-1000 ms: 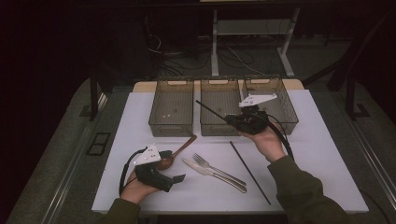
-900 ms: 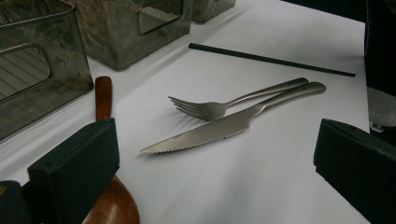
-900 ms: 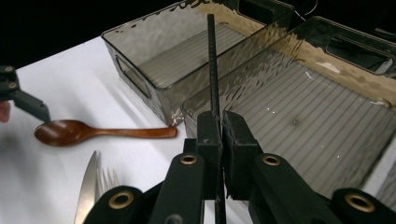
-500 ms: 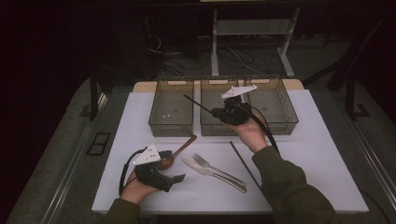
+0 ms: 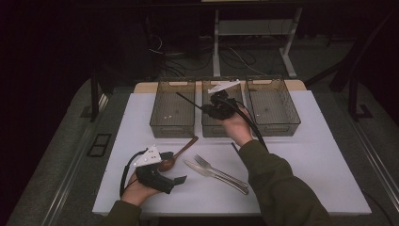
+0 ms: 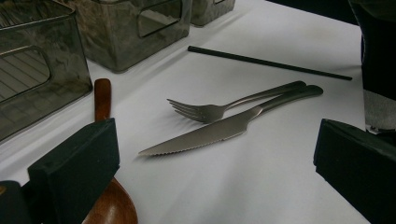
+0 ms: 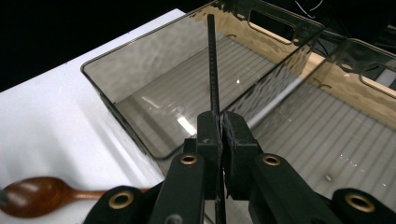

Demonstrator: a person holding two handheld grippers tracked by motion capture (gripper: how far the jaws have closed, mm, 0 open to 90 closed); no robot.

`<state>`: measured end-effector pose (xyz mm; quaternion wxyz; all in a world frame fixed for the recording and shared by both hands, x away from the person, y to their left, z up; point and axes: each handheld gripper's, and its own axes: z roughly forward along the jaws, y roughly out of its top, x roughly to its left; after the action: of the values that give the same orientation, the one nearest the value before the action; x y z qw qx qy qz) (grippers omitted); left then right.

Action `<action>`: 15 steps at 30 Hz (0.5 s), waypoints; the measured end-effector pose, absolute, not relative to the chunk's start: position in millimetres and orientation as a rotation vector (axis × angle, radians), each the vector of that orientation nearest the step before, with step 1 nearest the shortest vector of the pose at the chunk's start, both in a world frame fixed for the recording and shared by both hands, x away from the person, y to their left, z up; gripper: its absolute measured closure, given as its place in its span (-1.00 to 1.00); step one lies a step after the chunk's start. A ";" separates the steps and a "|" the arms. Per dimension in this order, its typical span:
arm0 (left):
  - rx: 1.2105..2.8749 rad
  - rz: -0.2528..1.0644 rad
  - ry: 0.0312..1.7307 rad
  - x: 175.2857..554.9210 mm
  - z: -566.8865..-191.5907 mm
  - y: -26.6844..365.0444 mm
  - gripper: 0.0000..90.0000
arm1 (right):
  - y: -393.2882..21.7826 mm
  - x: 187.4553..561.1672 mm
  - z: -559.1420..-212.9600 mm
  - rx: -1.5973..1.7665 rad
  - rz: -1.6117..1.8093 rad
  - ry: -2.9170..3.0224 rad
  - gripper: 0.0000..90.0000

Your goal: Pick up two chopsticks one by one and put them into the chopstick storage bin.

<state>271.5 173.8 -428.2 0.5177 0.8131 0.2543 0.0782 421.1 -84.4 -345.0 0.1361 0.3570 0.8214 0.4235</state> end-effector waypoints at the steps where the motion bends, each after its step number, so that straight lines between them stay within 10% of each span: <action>1: 1.949 0.188 0.610 271.6 -428.2 173.9 -1.00 | -81.5 423.1 -345.6 1.037 1.222 2.383 0.89; 15: 1.945 0.191 0.599 272.3 -427.4 175.7 -1.00 | -33.4 456.1 -354.5 1.077 1.144 2.406 0.89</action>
<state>272.3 175.7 -427.4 0.5217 0.8117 0.2502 0.0798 456.1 -33.4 -354.5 0.1336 0.3713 0.8298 0.3945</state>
